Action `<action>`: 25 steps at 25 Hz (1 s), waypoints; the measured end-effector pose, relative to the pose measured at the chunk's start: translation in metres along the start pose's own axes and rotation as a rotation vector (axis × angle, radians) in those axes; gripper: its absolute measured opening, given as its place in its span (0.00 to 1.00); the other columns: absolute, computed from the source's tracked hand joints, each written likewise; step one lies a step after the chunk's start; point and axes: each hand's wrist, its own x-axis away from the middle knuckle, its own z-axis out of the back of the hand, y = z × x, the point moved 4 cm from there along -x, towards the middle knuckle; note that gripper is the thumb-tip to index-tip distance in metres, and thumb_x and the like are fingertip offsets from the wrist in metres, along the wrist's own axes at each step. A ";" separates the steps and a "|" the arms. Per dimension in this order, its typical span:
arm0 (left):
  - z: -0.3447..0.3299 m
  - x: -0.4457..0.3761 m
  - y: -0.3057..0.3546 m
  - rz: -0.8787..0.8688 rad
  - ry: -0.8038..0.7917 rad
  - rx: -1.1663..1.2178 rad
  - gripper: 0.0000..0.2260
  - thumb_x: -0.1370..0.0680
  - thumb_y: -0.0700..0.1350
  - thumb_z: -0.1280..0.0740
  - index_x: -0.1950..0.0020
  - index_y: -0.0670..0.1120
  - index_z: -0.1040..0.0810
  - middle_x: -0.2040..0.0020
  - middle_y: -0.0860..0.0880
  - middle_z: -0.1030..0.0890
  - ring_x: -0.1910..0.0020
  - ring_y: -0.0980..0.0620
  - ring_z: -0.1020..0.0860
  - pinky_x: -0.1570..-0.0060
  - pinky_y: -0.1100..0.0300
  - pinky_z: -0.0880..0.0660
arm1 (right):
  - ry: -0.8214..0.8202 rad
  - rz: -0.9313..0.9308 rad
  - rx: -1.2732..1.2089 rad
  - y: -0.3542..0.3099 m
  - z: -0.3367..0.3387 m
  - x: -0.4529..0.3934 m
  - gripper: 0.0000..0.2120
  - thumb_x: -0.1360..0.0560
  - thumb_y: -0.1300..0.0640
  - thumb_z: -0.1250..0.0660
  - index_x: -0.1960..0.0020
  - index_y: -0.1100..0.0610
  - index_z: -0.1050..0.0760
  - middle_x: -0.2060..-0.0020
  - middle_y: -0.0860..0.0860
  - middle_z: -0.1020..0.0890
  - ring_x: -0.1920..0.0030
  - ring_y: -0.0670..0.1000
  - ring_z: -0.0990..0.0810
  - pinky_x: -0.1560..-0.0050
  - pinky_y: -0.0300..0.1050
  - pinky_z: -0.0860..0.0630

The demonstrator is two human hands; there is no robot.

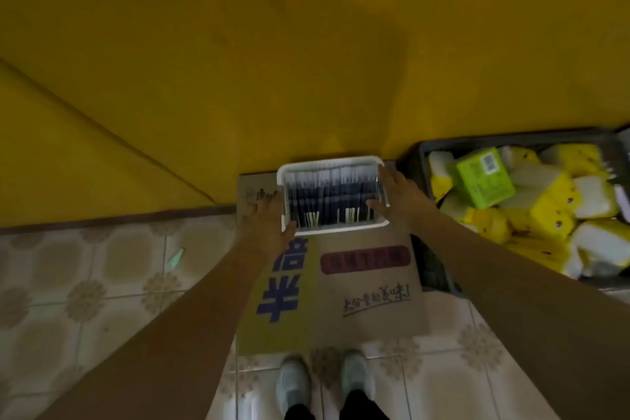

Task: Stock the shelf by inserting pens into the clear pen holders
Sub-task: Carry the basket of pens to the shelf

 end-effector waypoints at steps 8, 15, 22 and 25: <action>-0.043 -0.061 -0.006 0.049 -0.026 0.349 0.44 0.22 0.57 0.33 0.20 0.48 0.60 0.27 0.34 0.36 0.45 0.40 0.24 0.48 0.50 0.25 | 0.014 0.051 -0.181 0.030 -0.037 -0.048 0.53 0.23 0.54 0.29 0.22 0.53 0.71 0.28 0.65 0.33 0.52 0.61 0.19 0.57 0.49 0.25; -0.027 -0.056 0.007 0.134 -0.089 0.504 0.55 0.27 0.52 0.25 0.22 0.48 0.69 0.22 0.36 0.45 0.33 0.37 0.29 0.39 0.47 0.29 | -0.022 0.007 -0.227 0.023 -0.022 -0.052 0.60 0.29 0.48 0.23 0.22 0.48 0.71 0.21 0.58 0.45 0.40 0.60 0.21 0.51 0.49 0.24; 0.060 0.040 0.008 0.106 -0.023 0.567 0.52 0.26 0.53 0.27 0.22 0.49 0.67 0.21 0.39 0.44 0.30 0.37 0.31 0.51 0.56 0.25 | 0.013 0.022 -0.300 -0.029 0.038 0.064 0.57 0.27 0.42 0.27 0.22 0.48 0.71 0.22 0.59 0.44 0.43 0.60 0.22 0.53 0.46 0.29; 0.121 0.122 -0.001 0.142 0.061 0.707 0.51 0.27 0.58 0.27 0.21 0.54 0.64 0.19 0.46 0.50 0.23 0.43 0.42 0.34 0.46 0.30 | 0.092 0.043 -0.398 -0.072 0.085 0.148 0.54 0.27 0.40 0.28 0.21 0.46 0.67 0.23 0.56 0.40 0.37 0.58 0.26 0.47 0.49 0.27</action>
